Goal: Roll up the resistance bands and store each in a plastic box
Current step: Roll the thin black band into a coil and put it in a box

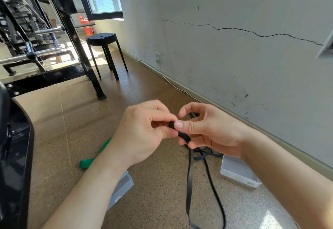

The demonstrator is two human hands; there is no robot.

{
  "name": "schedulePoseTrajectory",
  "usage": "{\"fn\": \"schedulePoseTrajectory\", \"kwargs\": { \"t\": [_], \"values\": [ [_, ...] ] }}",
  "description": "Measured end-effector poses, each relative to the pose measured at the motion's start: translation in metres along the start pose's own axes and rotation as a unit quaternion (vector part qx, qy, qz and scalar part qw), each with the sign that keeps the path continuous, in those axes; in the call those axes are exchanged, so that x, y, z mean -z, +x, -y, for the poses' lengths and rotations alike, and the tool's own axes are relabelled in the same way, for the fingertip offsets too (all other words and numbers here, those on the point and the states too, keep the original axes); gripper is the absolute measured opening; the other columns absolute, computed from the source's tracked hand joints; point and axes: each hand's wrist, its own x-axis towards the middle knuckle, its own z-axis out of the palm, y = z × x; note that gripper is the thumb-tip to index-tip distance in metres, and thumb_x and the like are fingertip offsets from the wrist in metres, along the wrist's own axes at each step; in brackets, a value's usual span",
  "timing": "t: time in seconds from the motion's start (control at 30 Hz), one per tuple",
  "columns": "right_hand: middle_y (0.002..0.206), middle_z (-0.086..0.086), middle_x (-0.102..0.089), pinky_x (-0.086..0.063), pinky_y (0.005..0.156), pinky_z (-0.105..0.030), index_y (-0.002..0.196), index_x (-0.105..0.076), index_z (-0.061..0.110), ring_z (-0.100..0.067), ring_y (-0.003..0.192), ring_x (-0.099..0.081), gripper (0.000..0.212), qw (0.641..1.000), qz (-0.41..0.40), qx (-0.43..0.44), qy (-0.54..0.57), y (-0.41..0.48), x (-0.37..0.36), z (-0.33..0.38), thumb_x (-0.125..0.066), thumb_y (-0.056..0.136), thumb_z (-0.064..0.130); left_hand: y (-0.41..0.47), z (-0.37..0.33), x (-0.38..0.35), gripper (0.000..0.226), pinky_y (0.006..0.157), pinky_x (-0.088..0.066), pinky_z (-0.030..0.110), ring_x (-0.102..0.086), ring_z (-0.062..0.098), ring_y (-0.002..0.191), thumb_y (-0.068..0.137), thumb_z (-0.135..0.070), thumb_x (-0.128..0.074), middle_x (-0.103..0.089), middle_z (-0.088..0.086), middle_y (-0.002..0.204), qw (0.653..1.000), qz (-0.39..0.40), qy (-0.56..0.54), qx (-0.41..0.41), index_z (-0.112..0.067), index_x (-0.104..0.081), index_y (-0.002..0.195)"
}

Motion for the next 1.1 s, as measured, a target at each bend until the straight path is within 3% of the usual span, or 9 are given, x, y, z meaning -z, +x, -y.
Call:
{"fn": "schedulePoseTrajectory", "kwargs": {
  "t": [0.17,0.3,0.37,0.47,0.57,0.73,0.9,1.03,1.1],
  "values": [
    [0.074,-0.013,-0.068,-0.044,0.048,-0.018,0.100,-0.050,0.011,-0.019,0.064,-0.063,0.043,0.998,-0.042,0.027,-0.024,0.004,-0.002,-0.004,-0.077,0.068,0.020,0.002,0.002,0.002,0.010,0.063,-0.046,0.022,-0.058,0.007,0.073,0.072,-0.022,-0.074,-0.062,-0.014,0.077,0.991,-0.004,0.116,-0.068,-0.026,-0.076,0.081],
    [0.070,-0.013,-0.069,-0.043,0.049,-0.019,0.093,-0.042,0.012,-0.020,0.062,-0.064,0.043,0.995,-0.073,0.058,-0.026,0.006,-0.003,-0.006,-0.076,0.067,0.016,0.003,0.005,-0.003,0.013,0.064,-0.043,0.014,-0.055,0.008,0.076,0.076,-0.017,-0.076,-0.060,-0.015,0.080,0.986,-0.011,0.157,-0.057,-0.027,-0.075,0.085],
    [0.069,-0.014,-0.068,-0.043,0.049,-0.020,0.092,-0.037,0.014,-0.021,0.061,-0.063,0.044,0.994,-0.075,0.073,-0.006,0.006,-0.002,-0.006,-0.074,0.068,0.012,0.002,0.005,-0.005,0.017,0.068,-0.046,0.016,-0.059,0.009,0.079,0.075,-0.015,-0.078,-0.064,-0.012,0.080,0.996,-0.018,0.086,-0.005,-0.028,-0.076,0.086],
    [0.070,-0.014,-0.068,-0.044,0.051,-0.021,0.092,-0.035,0.015,-0.022,0.061,-0.063,0.042,0.994,-0.055,0.088,0.042,0.003,-0.001,-0.004,-0.070,0.072,0.005,0.001,0.004,-0.005,0.017,0.081,-0.054,0.034,-0.069,0.019,0.084,0.075,-0.017,-0.077,-0.073,0.000,0.083,0.984,0.014,-0.156,0.089,-0.024,-0.076,0.091],
    [0.072,-0.013,-0.069,-0.046,0.052,-0.021,0.093,-0.037,0.015,-0.022,0.064,-0.064,0.039,0.992,-0.020,0.090,0.083,0.002,0.000,-0.002,-0.069,0.078,0.001,-0.001,0.001,-0.007,0.023,0.073,-0.052,0.026,-0.068,0.020,0.078,0.070,-0.019,-0.073,-0.072,0.010,0.081,0.949,0.007,-0.293,0.120,-0.009,-0.074,0.091],
    [0.084,-0.015,-0.068,-0.050,0.056,-0.023,0.106,-0.048,0.014,-0.024,0.075,-0.064,0.031,1.000,0.007,0.015,0.003,-0.002,0.002,0.000,-0.068,0.083,0.020,0.002,0.002,-0.003,0.013,0.070,-0.048,0.017,-0.065,0.009,0.080,0.072,-0.011,-0.077,-0.067,-0.008,0.080,0.994,-0.022,-0.092,0.047,-0.018,-0.076,0.083],
    [0.078,-0.013,-0.070,-0.042,0.053,-0.021,0.106,-0.050,0.011,-0.015,0.062,-0.059,0.038,0.997,-0.051,0.016,-0.053,0.001,-0.001,-0.003,-0.069,0.080,0.031,0.002,0.004,0.000,0.020,0.067,-0.045,0.014,-0.060,0.008,0.080,0.073,-0.010,-0.079,-0.066,-0.013,0.080,0.997,-0.024,0.067,-0.004,-0.023,-0.077,0.089],
    [0.071,-0.010,-0.069,-0.034,0.051,-0.023,0.105,-0.053,0.003,-0.014,0.057,-0.052,0.046,0.989,-0.095,0.041,-0.104,0.006,-0.006,-0.006,-0.070,0.078,0.036,0.000,0.002,-0.005,0.018,0.065,-0.052,0.037,-0.061,0.012,0.076,0.083,-0.030,-0.062,-0.067,-0.010,0.079,0.985,0.012,0.172,-0.022,-0.027,-0.074,0.095],
    [0.073,-0.010,-0.071,-0.035,0.054,-0.026,0.108,-0.054,0.001,-0.014,0.059,-0.054,0.053,0.983,-0.112,0.060,-0.130,0.007,-0.008,-0.006,-0.071,0.075,0.039,0.000,0.001,-0.005,0.024,0.066,-0.053,0.039,-0.064,0.015,0.077,0.082,-0.036,-0.054,-0.069,-0.008,0.080,0.984,0.020,0.179,-0.010,-0.029,-0.073,0.092]
  ]
}}
